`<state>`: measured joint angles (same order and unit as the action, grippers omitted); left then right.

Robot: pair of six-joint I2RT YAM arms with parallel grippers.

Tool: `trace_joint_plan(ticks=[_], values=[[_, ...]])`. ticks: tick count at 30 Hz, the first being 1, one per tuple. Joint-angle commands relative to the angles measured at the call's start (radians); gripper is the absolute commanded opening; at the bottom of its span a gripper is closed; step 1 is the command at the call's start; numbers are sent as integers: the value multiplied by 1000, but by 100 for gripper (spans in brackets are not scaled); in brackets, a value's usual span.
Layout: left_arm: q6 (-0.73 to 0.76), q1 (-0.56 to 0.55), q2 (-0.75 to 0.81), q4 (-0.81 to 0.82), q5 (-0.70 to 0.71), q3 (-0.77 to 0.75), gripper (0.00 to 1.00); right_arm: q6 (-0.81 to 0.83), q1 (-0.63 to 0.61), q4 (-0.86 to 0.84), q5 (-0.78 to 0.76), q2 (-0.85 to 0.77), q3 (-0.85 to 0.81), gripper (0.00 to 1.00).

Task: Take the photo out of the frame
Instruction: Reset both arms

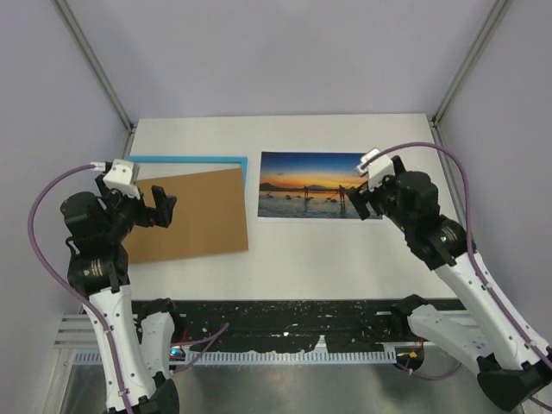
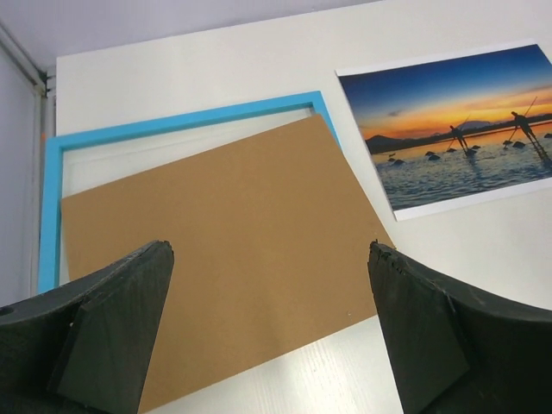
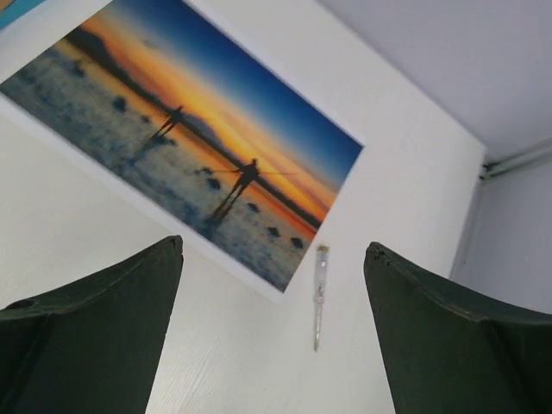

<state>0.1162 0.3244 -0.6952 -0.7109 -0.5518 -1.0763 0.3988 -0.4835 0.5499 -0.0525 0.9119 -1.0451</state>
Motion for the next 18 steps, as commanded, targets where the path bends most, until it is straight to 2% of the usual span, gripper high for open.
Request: trace_joint_plan(ticks=[1, 4, 8, 18], values=[[23, -2, 28, 171, -83, 61, 100, -34, 66, -260, -245, -196, 135, 90], [31, -4, 40, 215, -86, 107, 100, -32, 97, -379, -311, -336, 230, 90], [28, -4, 42, 226, -103, 131, 100, -52, 134, -448, -336, -418, 307, 90], [27, -4, 79, 217, -126, 154, 100, -129, 187, -493, -330, -453, 367, 90]])
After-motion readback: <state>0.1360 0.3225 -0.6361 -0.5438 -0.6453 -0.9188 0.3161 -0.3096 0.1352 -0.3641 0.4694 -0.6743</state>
